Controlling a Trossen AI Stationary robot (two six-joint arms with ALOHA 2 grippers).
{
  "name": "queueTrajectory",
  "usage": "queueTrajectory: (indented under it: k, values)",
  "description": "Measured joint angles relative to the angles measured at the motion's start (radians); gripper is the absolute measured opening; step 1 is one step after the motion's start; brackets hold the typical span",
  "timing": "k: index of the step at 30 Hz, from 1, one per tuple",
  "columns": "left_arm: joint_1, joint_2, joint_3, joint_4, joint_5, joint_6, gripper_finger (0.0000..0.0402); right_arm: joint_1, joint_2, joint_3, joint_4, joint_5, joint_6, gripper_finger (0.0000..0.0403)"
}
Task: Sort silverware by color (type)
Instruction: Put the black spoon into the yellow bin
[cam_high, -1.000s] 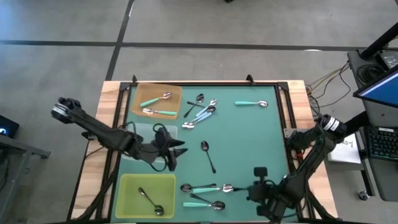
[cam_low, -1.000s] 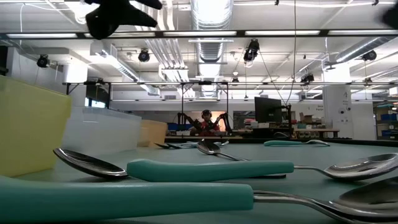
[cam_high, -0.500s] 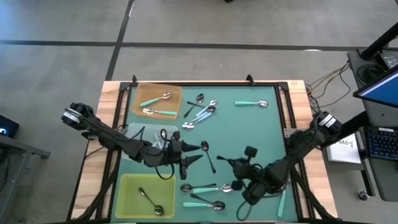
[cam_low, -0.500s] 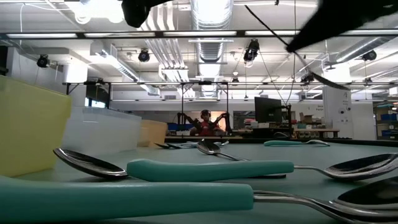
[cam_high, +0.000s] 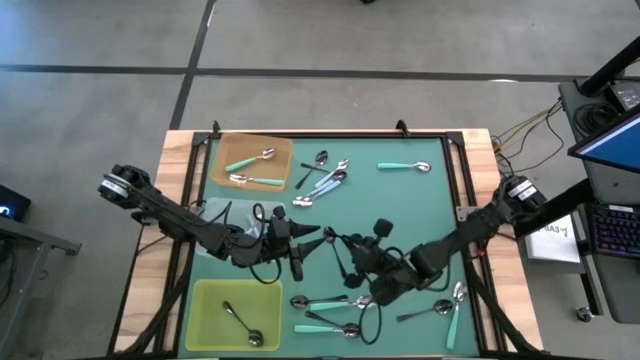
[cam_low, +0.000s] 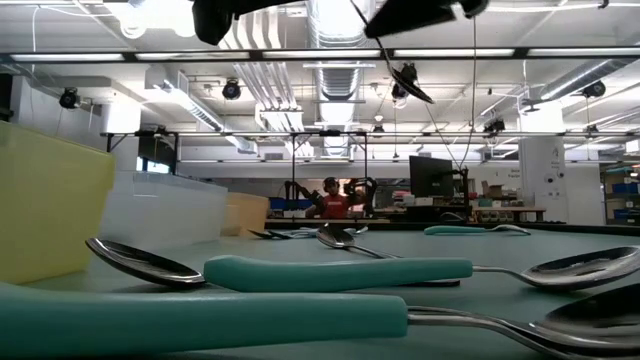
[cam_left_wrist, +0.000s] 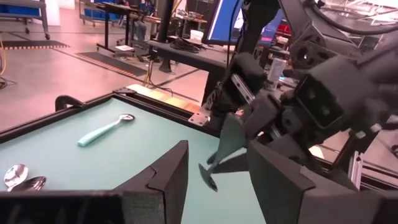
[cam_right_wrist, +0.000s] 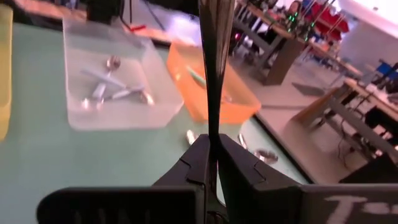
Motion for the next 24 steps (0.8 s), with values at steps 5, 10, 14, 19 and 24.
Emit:
queueTrajectory:
  k: [5, 10, 14, 19, 24]
  values:
    - [0.000, 0.000, 0.000, 0.006, 0.000, 0.000, 0.0146, -0.038, 0.000, 0.000, 0.116, 0.000, -0.117, 0.0018]
    - [0.000, -0.001, 0.009, 0.006, 0.001, 0.000, 0.0146, -0.052, 0.000, 0.000, 0.148, -0.021, -0.132, 0.0018]
    - [0.010, -0.001, 0.030, 0.005, 0.000, 0.032, 0.0146, -0.051, 0.000, 0.000, 0.172, -0.060, -0.151, 0.0018]
    - [0.016, -0.001, 0.057, 0.006, -0.021, 0.081, 0.0133, -0.051, 0.000, 0.000, 0.174, -0.063, -0.151, 0.0018]
    - [0.018, -0.001, 0.069, -0.008, -0.019, 0.049, 0.0066, -0.051, 0.000, 0.001, 0.176, -0.063, -0.158, 0.0018]
